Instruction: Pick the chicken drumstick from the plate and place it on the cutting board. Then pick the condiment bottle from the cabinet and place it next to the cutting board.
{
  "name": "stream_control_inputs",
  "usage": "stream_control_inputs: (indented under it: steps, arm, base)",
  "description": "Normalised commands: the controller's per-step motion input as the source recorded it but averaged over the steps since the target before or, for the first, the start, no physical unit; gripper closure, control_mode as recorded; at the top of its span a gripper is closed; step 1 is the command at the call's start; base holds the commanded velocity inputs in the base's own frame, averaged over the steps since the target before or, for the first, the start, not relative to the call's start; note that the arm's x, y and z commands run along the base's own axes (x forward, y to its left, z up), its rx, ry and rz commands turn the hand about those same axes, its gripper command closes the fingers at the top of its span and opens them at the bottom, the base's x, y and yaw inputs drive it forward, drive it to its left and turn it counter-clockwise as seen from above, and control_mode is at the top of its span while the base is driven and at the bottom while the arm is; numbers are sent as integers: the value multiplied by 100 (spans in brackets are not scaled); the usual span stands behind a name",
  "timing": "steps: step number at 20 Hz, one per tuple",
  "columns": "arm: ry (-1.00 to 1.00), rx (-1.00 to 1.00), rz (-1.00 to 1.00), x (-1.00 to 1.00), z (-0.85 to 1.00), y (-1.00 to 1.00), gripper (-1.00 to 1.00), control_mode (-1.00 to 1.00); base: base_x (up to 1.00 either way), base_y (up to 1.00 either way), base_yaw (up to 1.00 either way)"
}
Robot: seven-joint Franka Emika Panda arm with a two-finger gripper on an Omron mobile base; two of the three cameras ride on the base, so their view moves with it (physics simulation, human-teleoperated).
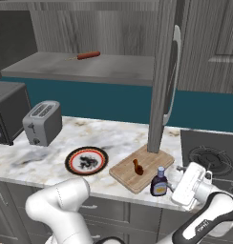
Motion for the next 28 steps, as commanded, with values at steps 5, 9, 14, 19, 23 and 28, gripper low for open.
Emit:
stream_control_inputs:
  steps: [5,9,14,19,23,28]
  arm:
    - [-13,-17,0,-21,3,-4,-100,-100]
    - [-16,-20,-1,-27,0,-3,-100,-100]
    - [-17,-20,-2,-23,3,-5,-100,-100]
    - [-17,-21,-4,-20,12,-5,-100,-100]
    - [-17,-20,-4,-19,20,-3,-100,-100]
    - [-17,-21,-5,-23,19,-4,-100,-100]
  base:
    - [0,0,0]
    - [0,0,0]
    - [0,0,0]
    - [0,0,0]
    - [0,0,0]
    - [0,0,0]
